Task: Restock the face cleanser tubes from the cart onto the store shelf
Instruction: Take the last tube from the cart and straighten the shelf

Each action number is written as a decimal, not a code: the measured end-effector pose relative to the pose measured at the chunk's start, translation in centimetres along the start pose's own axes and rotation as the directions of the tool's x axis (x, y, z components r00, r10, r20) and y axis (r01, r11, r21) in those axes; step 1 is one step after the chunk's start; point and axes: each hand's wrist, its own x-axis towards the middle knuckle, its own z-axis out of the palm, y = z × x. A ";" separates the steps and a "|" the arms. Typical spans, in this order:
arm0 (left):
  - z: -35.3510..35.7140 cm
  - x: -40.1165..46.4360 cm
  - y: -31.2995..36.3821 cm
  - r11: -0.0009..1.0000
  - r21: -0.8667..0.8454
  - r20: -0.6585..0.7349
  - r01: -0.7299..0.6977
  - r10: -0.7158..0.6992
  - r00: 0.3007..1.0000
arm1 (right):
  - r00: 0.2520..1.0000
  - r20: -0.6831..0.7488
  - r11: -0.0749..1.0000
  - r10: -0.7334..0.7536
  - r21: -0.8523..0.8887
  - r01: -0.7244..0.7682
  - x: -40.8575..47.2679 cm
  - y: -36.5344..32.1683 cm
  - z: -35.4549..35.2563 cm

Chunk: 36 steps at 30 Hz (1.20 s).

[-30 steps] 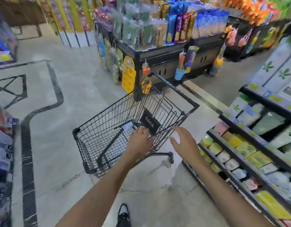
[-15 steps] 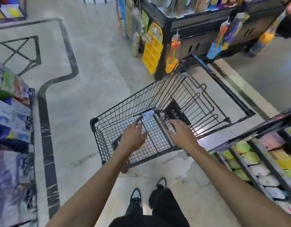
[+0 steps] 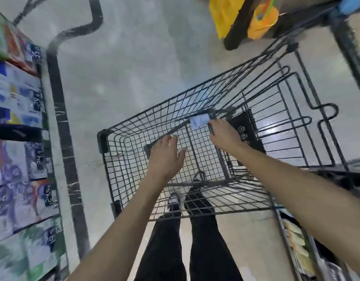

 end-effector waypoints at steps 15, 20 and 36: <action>11.1 2.2 -5.1 0.980 -0.078 0.227 0.182 -0.160 0.961 | 0.990 0.138 0.917 -0.034 -0.389 0.085 20.2 6.3 12.7; 13.7 0.0 -6.0 0.981 -0.051 0.298 0.189 -0.166 0.940 | 0.993 0.105 0.841 -0.050 -0.532 0.098 21.7 6.6 13.4; 0.6 -1.8 0.4 0.999 -0.037 0.126 0.020 -0.015 0.992 | 0.957 0.035 0.705 0.289 0.668 -0.237 2.1 0.9 1.8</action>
